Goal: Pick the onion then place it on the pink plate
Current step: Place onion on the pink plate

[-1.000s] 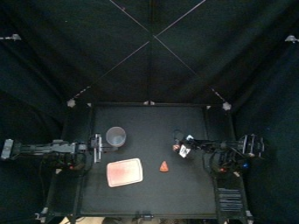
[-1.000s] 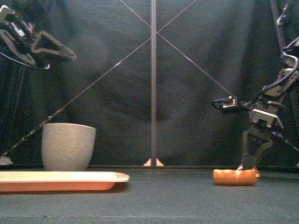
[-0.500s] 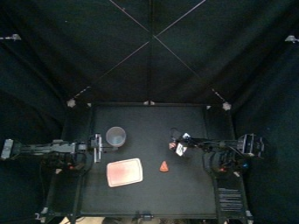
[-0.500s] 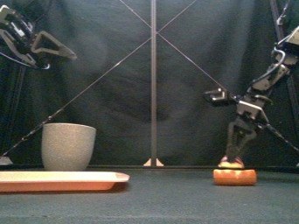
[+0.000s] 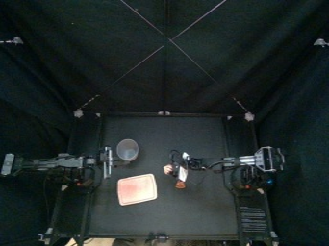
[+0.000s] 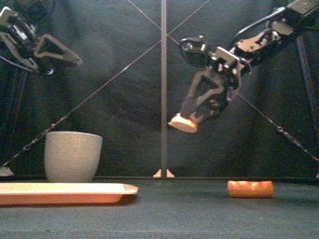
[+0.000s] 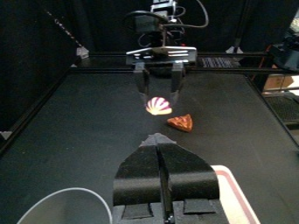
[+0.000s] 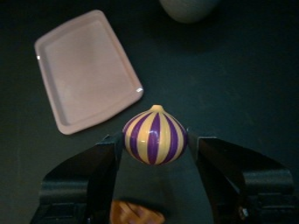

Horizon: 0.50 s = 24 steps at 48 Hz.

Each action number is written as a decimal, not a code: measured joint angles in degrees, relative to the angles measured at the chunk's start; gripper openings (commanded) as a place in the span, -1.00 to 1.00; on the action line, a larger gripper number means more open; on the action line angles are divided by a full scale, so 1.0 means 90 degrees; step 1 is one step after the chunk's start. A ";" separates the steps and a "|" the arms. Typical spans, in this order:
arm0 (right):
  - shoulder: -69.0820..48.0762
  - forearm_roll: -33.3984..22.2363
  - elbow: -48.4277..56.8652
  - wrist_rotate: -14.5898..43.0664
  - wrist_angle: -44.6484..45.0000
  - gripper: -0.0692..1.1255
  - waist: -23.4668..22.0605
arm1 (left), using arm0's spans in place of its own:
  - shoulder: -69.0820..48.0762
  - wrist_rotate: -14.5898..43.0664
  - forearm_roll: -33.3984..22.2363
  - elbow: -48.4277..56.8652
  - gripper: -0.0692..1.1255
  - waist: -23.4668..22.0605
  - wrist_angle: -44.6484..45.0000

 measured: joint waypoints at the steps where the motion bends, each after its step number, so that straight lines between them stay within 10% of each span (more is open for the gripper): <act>1: 0.0117 0.0029 -0.0107 0.0010 0.0000 0.53 0.0049 | 0.0000 0.0000 0.0000 0.0000 -0.77 0.0010 -0.0010; 24: 0.2842 -0.0059 -0.2910 0.0000 0.0459 0.59 0.0742 | 0.0000 0.0000 0.0000 0.0078 -0.77 0.0098 0.0000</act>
